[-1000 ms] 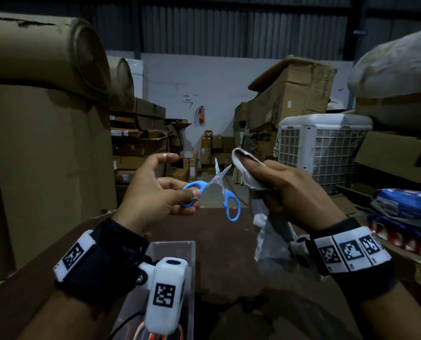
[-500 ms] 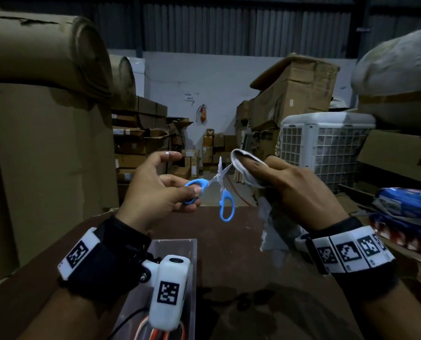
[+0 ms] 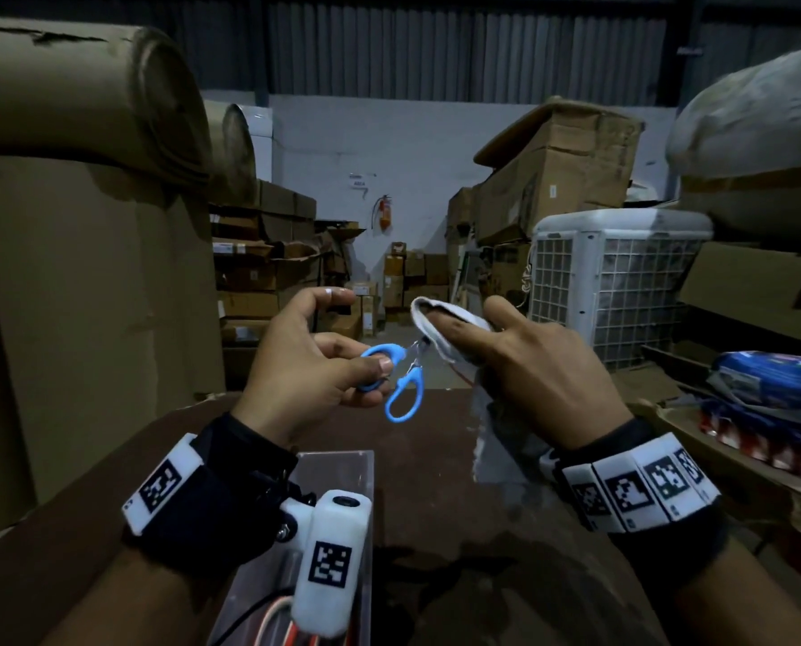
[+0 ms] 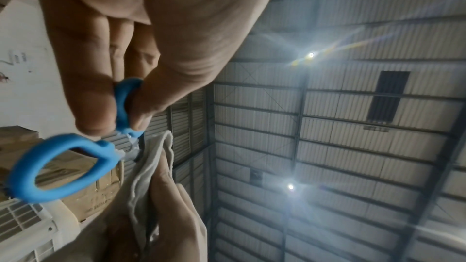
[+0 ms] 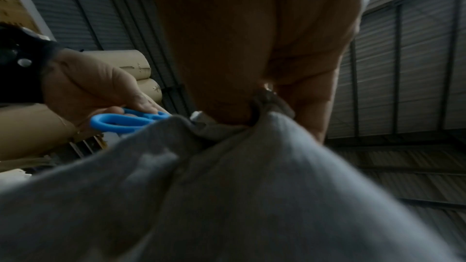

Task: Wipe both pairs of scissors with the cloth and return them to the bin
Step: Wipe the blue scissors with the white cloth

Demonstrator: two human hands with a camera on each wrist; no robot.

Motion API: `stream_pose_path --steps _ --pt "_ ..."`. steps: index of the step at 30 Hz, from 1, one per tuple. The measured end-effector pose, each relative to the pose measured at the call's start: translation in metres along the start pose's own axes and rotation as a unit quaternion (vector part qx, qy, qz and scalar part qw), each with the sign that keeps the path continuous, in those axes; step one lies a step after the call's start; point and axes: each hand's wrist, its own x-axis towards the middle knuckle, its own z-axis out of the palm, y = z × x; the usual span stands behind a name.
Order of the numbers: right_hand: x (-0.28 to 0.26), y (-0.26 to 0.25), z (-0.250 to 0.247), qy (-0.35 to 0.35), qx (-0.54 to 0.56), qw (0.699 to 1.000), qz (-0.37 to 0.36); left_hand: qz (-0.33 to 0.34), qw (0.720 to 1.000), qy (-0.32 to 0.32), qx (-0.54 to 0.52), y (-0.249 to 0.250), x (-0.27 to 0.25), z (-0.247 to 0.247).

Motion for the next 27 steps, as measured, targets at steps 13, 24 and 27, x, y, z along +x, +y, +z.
stream_pose_path --steps 13,24,27 --pt "0.0 0.001 -0.002 0.022 0.051 0.997 -0.051 -0.011 0.999 0.002 -0.043 0.003 0.004 -0.007" --pt "0.0 0.023 0.004 0.05 0.111 0.991 0.052 -0.031 0.996 -0.031 -0.076 -0.001 0.006 -0.005" --pt "-0.001 0.022 -0.006 0.065 0.156 0.986 0.013 -0.038 0.994 -0.031 -0.097 -0.001 0.009 -0.006"
